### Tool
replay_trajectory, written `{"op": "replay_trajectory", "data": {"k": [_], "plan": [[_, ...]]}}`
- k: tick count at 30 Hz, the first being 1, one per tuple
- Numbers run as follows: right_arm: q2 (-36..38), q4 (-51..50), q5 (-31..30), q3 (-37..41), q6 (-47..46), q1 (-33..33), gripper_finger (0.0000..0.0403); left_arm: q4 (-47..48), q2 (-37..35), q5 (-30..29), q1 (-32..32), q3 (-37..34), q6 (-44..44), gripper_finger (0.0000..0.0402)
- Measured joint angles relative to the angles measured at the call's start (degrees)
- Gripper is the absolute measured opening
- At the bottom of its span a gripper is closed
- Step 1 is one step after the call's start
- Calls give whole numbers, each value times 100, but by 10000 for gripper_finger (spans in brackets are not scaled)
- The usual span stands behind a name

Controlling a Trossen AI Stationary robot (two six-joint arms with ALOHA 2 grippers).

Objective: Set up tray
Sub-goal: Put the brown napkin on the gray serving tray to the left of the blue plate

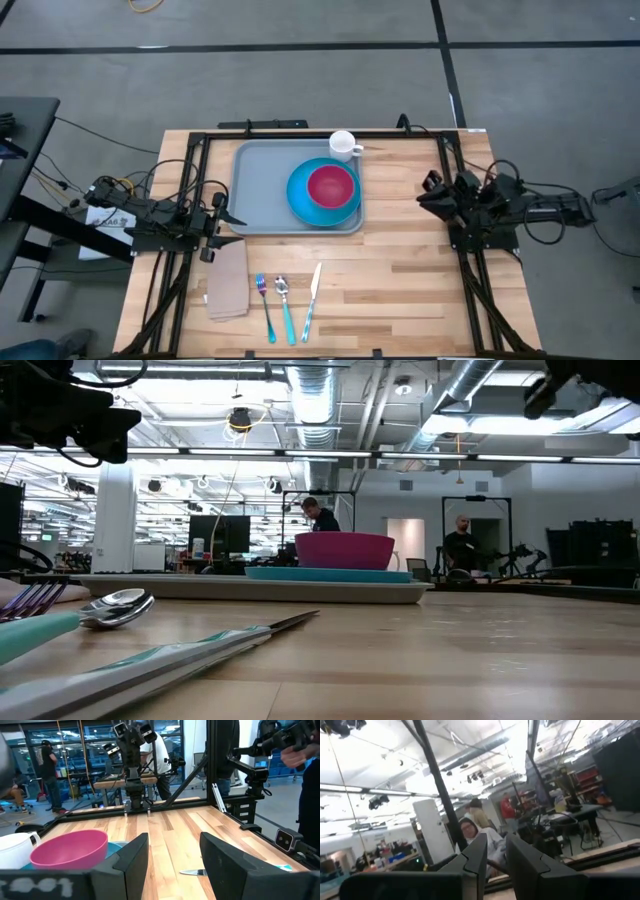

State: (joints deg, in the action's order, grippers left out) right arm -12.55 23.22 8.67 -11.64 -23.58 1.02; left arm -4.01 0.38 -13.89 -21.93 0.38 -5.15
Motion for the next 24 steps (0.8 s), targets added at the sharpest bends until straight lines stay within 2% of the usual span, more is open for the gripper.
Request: {"op": "replay_trajectory", "data": {"k": [12,17,24], "plan": [[1167,319,-134,804,-11,4,64,0,0,0,2,0,3,169],[1242,421,-110,1104,-183,11,64,0,-2,0,0,0,18,169],[1245,-540,-137,1107,211,-12,64,2,0,0,2,0,11,169]]}}
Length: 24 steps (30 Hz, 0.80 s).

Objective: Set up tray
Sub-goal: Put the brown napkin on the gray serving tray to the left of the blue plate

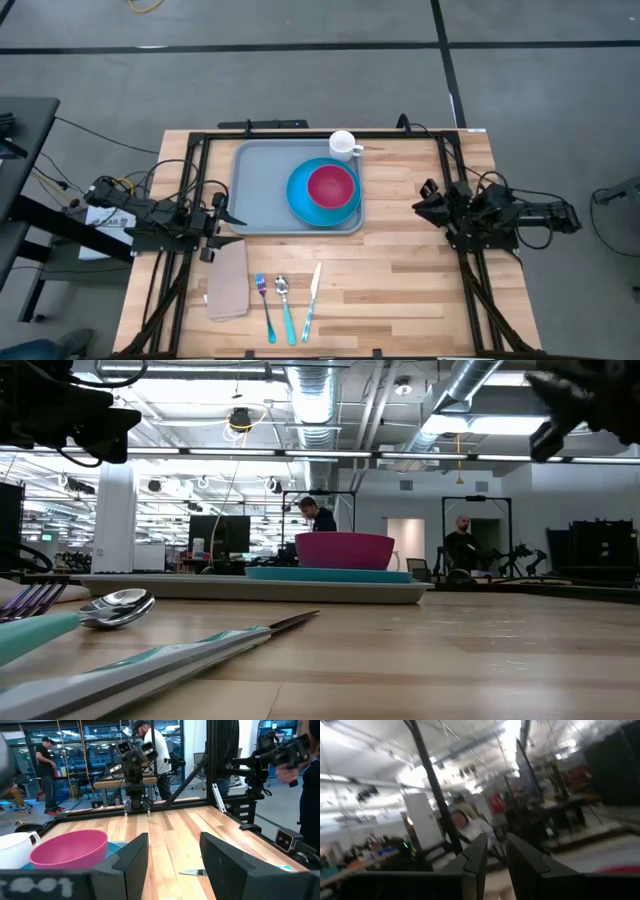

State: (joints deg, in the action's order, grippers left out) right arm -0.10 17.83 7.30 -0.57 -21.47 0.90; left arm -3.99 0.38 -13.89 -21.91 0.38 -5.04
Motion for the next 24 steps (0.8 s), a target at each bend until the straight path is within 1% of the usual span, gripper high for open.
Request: {"op": "replay_trajectory", "data": {"k": [5,9,13,19,24], "plan": [[-2,-685,-149,2,188,-114,64,-1,0,0,0,0,11,169],[-1,-1170,-730,2,515,-142,64,-2,-2,0,-2,0,-9,169],[-1,-1630,-1254,2,574,-137,64,-2,-1,0,-1,0,-1,169],[-2,-1931,-1473,-114,751,-141,64,-2,0,-2,0,0,4,169],[-37,-1993,-1451,-129,799,-132,64,-2,-2,0,0,0,11,169]]}}
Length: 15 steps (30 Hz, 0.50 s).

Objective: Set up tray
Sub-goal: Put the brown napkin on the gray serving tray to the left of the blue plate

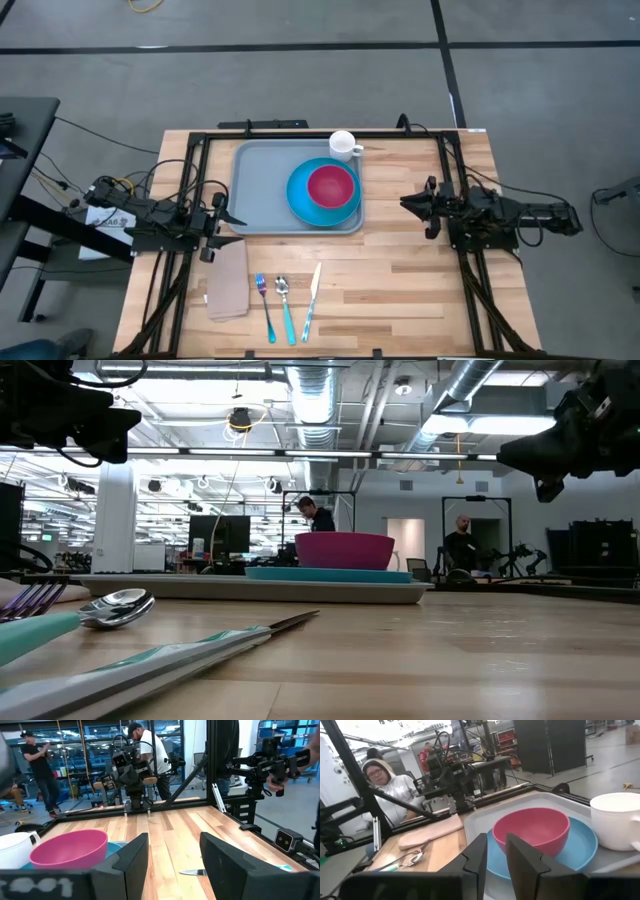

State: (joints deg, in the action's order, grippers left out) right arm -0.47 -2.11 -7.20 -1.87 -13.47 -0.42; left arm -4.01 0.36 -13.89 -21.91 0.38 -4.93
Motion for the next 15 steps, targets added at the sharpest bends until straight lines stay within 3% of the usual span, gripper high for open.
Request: {"op": "replay_trajectory", "data": {"k": [13,15], "plan": [[2,-2,-2,0,-2,2,64,-21,1,-143,0,0,-18,169],[2,-2,-4,0,-2,2,64,-55,0,-56,0,0,380,169]]}}
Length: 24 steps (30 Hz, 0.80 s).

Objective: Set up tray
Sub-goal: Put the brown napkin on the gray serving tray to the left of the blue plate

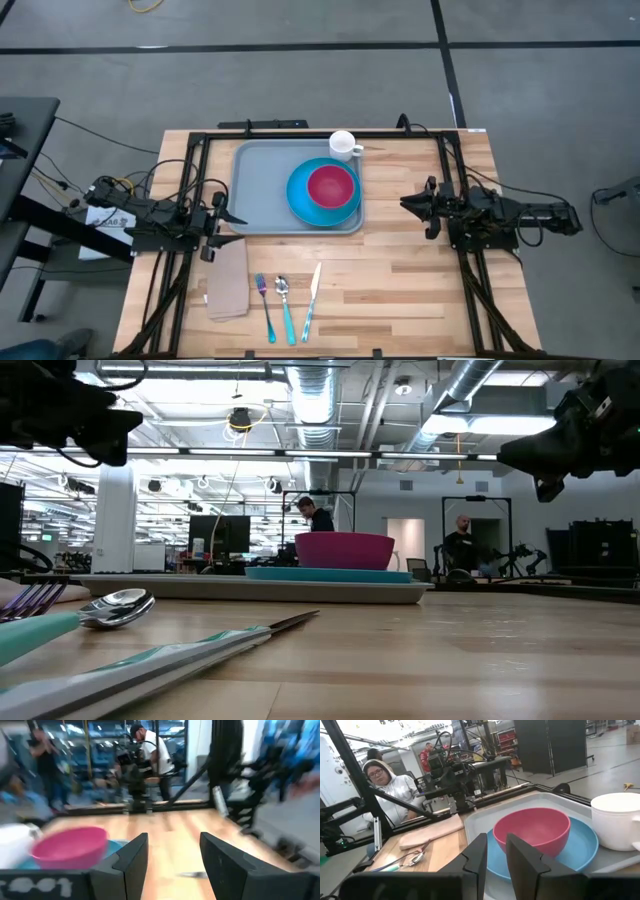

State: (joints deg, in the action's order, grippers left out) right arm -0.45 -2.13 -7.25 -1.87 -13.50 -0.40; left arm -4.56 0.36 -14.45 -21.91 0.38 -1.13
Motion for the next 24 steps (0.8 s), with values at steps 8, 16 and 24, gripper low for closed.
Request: {"op": "replay_trajectory", "data": {"k": [8,16,24], "plan": [[0,0,-2,0,-2,0,64,-280,2,931,-2,0,4298,169],[0,-2,-4,0,-2,0,64,-144,0,695,-1,0,7556,169],[0,-2,-7,0,-4,0,64,20,2,135,-2,0,8174,169]]}}
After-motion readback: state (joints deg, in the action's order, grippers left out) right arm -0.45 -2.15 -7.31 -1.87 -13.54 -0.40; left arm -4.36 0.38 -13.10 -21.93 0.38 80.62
